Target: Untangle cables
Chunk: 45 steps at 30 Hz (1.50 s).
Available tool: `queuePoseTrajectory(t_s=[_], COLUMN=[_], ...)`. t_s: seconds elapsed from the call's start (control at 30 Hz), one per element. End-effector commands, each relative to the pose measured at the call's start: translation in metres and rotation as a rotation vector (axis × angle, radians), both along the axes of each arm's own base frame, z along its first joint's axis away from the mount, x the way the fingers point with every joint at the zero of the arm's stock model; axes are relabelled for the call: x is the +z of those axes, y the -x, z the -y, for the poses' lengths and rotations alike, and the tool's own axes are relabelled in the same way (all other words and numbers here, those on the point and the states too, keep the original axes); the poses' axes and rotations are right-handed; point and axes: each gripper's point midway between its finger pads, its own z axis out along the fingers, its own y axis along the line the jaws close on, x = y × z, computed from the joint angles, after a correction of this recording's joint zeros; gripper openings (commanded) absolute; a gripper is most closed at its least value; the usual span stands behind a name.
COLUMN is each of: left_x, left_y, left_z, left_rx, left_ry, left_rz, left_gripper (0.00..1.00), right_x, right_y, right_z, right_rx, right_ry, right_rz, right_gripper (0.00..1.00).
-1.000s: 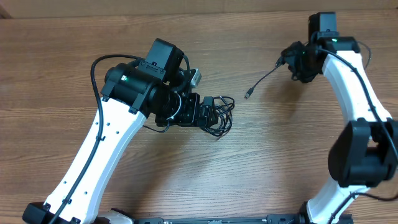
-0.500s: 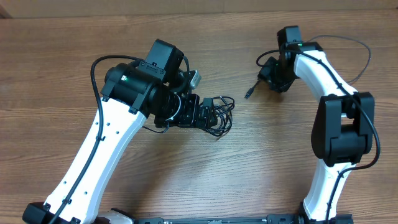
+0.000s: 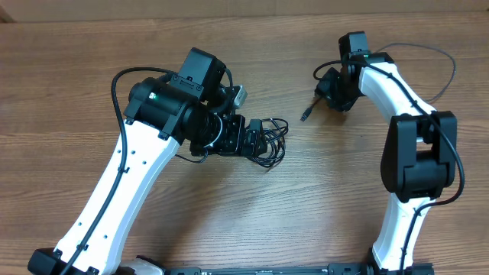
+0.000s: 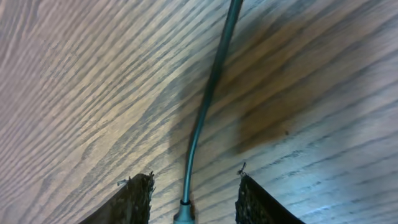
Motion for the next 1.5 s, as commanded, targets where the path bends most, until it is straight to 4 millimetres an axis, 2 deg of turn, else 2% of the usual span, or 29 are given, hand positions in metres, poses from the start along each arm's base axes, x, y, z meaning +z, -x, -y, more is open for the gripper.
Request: queuePoseTrajectory(t_s=[0.0, 0.17, 0.23, 0.37, 0.53, 0.73, 0.87, 0.9, 1.0, 1.1, 1.2, 1.27, 1.3, 1.33, 1.4, 1.43, 1.47], left_x=[0.006, 0.006, 0.006, 0.006, 0.006, 0.006, 0.006, 0.006, 0.006, 0.006, 0.006, 0.006, 0.006, 0.006, 0.006, 0.006, 0.006], left_y=[-0.001, -0.001, -0.001, -0.001, -0.001, -0.001, -0.002, -0.002, -0.001, -0.001, -0.001, -0.001, -0.001, -0.001, -0.001, -0.001, -0.001], left_z=[0.002, 0.002, 0.002, 0.002, 0.002, 0.002, 0.002, 0.002, 0.002, 0.002, 0.002, 0.002, 0.002, 0.002, 0.002, 0.002, 0.002], left_rx=[-0.027, -0.027, -0.026, -0.027, -0.026, -0.026, -0.026, -0.026, -0.026, -0.026, -0.026, -0.026, -0.026, -0.026, -0.026, -0.026, -0.026], left_ry=[0.004, 0.003, 0.003, 0.004, 0.004, 0.003, 0.004, 0.004, 0.003, 0.003, 0.004, 0.003, 0.004, 0.004, 0.003, 0.003, 0.003], left_rz=[0.038, 0.037, 0.038, 0.038, 0.038, 0.037, 0.038, 0.038, 0.037, 0.036, 0.036, 0.037, 0.037, 0.037, 0.037, 0.037, 0.037], left_gripper=[1.0, 1.0, 1.0, 1.0, 1.0, 1.0, 1.0, 1.0, 1.0, 1.0, 1.0, 1.0, 1.0, 1.0, 1.0, 1.0, 1.0], right_x=[-0.016, -0.036, -0.038, -0.038, -0.036, -0.037, -0.043, -0.042, -0.037, -0.014, 0.038, 0.09, 0.128, 0.154, 0.207, 0.229, 0.242], right_y=[0.003, 0.01, 0.01, 0.006, -0.005, -0.014, -0.016, -0.018, -0.034, -0.061, -0.1, -0.126, -0.141, -0.149, -0.161, -0.163, -0.163], right_z=[-0.007, -0.01, -0.013, -0.013, -0.014, -0.012, -0.005, -0.004, -0.003, 0.005, 0.022, 0.033, 0.043, 0.051, 0.069, 0.077, 0.085], right_rx=[0.01, -0.009, -0.006, -0.006, -0.006, -0.009, -0.02, -0.021, -0.024, -0.046, -0.045, -0.027, -0.03, -0.033, -0.036, -0.037, -0.043], right_ry=[-0.003, -0.019, -0.034, -0.034, -0.038, -0.026, 0.016, 0.018, 0.008, -0.008, -0.044, -0.094, -0.123, -0.137, -0.151, -0.151, -0.144], right_rz=[-0.033, -0.088, -0.091, -0.076, -0.032, 0.004, 0.009, 0.019, 0.083, 0.174, 0.303, 0.421, 0.502, 0.559, 0.682, 0.728, 0.752], right_gripper=[0.44, 0.43, 0.39, 0.36, 0.24, 0.21, 0.1, 0.05, 0.04, 0.04, 0.04, 0.04, 0.04, 0.04, 0.04, 0.04, 0.1])
